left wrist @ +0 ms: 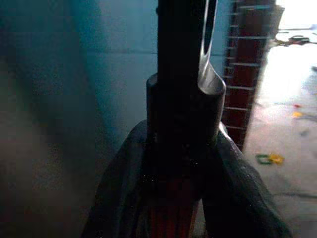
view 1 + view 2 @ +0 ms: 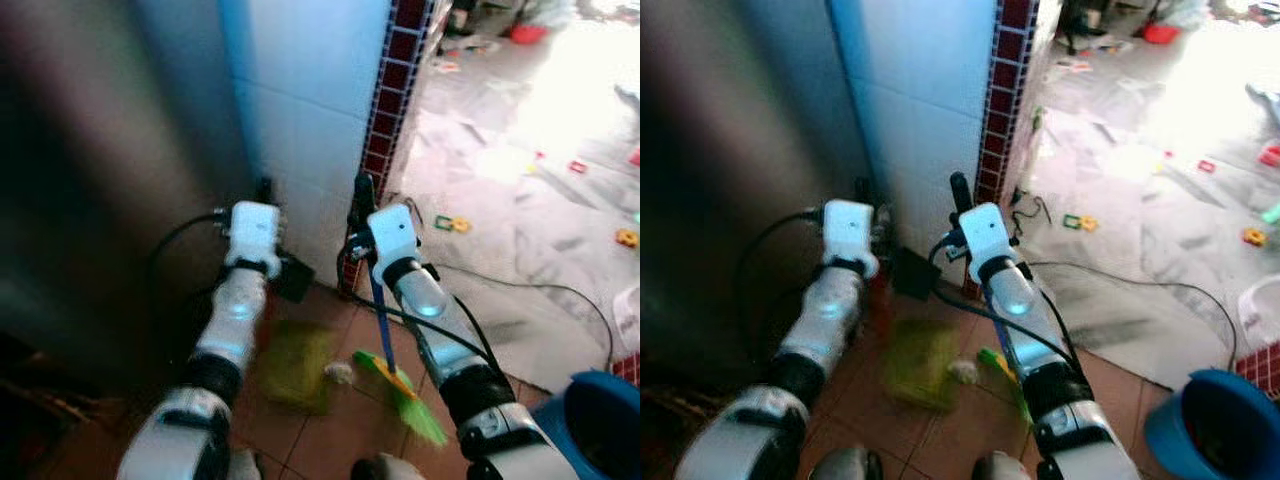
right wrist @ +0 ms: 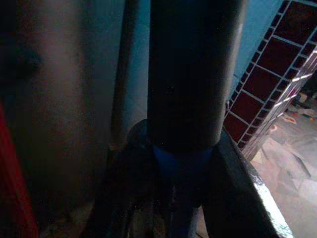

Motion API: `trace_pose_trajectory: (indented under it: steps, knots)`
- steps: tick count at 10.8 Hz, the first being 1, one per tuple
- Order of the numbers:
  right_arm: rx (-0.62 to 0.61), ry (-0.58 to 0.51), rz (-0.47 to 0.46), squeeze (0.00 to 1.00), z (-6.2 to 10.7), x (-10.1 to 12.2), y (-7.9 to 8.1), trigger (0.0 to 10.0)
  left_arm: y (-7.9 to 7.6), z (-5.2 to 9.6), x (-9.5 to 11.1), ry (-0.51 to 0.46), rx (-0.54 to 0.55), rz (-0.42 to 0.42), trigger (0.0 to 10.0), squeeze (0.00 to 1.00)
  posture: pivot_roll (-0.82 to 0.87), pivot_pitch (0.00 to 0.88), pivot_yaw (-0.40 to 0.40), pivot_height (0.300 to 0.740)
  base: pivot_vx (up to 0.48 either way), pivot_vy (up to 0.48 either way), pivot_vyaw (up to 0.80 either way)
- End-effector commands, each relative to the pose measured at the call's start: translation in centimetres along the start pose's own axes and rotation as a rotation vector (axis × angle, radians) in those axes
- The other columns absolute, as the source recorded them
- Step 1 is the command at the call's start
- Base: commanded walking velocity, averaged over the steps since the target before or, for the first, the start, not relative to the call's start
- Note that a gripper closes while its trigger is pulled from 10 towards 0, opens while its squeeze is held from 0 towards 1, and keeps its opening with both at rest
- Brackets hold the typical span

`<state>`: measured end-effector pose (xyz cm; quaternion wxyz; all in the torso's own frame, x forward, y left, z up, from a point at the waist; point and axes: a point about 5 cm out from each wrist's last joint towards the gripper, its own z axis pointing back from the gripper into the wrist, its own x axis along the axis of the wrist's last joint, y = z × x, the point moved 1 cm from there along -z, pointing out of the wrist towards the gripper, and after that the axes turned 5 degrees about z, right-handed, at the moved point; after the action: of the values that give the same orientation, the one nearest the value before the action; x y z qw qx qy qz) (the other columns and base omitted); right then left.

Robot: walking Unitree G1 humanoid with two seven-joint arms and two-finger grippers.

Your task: Sweep floor

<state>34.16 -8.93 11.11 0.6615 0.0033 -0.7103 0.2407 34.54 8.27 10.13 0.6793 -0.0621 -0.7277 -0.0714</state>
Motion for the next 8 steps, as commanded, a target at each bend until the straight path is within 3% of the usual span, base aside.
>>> trace_pose_trajectory:
  steps: [1,2,4,5,8]
  knots:
    - [-0.017,-0.020,0.042,0.00,-0.3,0.6,-0.5,10.0,0.0,0.0,0.6,-0.030,-0.007,-0.044,10.0,0.00,-0.01,0.029,-0.006,0.740,0.000,0.000,0.00]
    - [-0.040,-0.019,0.043,0.00,-0.4,0.5,-0.8,10.0,0.7,0.3,1.1,-0.090,0.062,-0.046,10.0,0.00,0.00,0.032,-0.009,0.740,0.000,0.000,0.00]
    - [-0.064,-0.002,-0.008,0.00,-0.5,0.3,-0.8,10.0,0.7,0.6,0.0,-0.048,0.074,-0.046,10.0,0.00,-0.01,0.035,-0.005,0.740,0.000,0.000,0.00]
    - [-0.090,0.023,-0.077,0.00,-0.4,0.1,-1.0,10.0,0.3,0.6,-0.7,-0.001,0.055,-0.025,10.0,0.00,-0.01,0.035,-0.005,0.740,0.000,0.000,0.00]
    - [-0.168,0.109,-0.334,0.00,-0.9,-0.6,-1.4,10.0,-0.2,0.1,-1.1,0.024,0.043,0.011,10.0,0.00,-0.02,0.026,0.003,0.740,0.000,0.000,0.00]
